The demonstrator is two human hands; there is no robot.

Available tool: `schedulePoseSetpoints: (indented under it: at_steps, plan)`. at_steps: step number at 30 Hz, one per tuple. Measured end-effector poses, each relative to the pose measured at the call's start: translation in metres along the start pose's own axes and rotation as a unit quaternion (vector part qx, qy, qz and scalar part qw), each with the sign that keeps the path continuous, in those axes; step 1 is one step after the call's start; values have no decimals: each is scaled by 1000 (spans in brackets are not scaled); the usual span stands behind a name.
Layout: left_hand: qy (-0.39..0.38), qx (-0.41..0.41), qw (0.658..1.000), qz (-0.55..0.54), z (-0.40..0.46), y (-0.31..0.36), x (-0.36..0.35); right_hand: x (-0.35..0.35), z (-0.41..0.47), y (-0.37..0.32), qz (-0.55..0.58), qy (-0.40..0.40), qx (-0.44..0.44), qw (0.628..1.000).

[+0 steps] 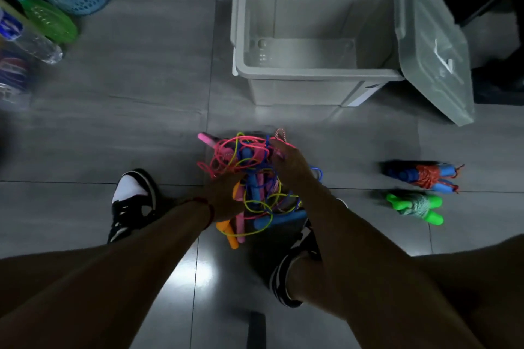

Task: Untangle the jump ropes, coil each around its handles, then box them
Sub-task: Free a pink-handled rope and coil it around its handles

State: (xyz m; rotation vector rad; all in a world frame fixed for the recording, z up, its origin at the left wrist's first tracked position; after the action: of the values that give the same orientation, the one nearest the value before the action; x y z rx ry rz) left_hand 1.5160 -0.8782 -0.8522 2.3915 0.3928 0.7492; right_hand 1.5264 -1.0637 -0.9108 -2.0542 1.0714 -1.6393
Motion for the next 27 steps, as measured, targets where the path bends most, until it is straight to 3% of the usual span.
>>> schedulePoseSetpoints:
  at_steps: [4, 9, 11, 12, 15, 18, 22, 25, 27]
  plan:
    - [2, 64, 997, 38, 9, 24, 11, -14, 9, -4, -35, -53, 3, 998]
    - [-4, 106, 991, 77, 8, 30, 26, 35, -14, -31, 40, 127, -46, 990]
    - [32, 85, 994, 59, 5, 32, 31, 55, -20, -44, 137, 196, -40, 970]
    - [47, 66, 996, 40, 2, 39, 34, 61, -21, -54, 193, 194, -39, 961]
    - [96, -19, 994, -47, -2, 61, 43, 86, -26, -105, 262, 115, -27, 958]
    - [106, -44, 987, -113, -20, 85, 60, 133, -37, -157, 217, 110, 57, 968]
    - [130, -55, 986, -84, -53, 102, 105, 210, -60, -196, 26, 148, 173, 973]
    - [131, -71, 983, -111, -80, 111, 138, 254, -74, -199, -56, 187, 173, 965]
    - [104, -80, 987, -87, -97, 122, 145, 277, -82, -204, -51, 175, 153, 971]
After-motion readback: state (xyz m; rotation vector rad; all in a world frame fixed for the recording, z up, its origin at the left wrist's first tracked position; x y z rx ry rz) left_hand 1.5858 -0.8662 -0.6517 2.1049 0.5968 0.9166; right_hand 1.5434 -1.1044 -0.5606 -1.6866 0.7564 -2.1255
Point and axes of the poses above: each hand's wrist, its own z-axis towards the middle knuckle, its own x-axis out of the back of the hand, y = z × x, the point moved 6 cm from there along z, towards the middle knuckle, and after that the axes turned 10 degrees about -z, right-handed, at the moved point
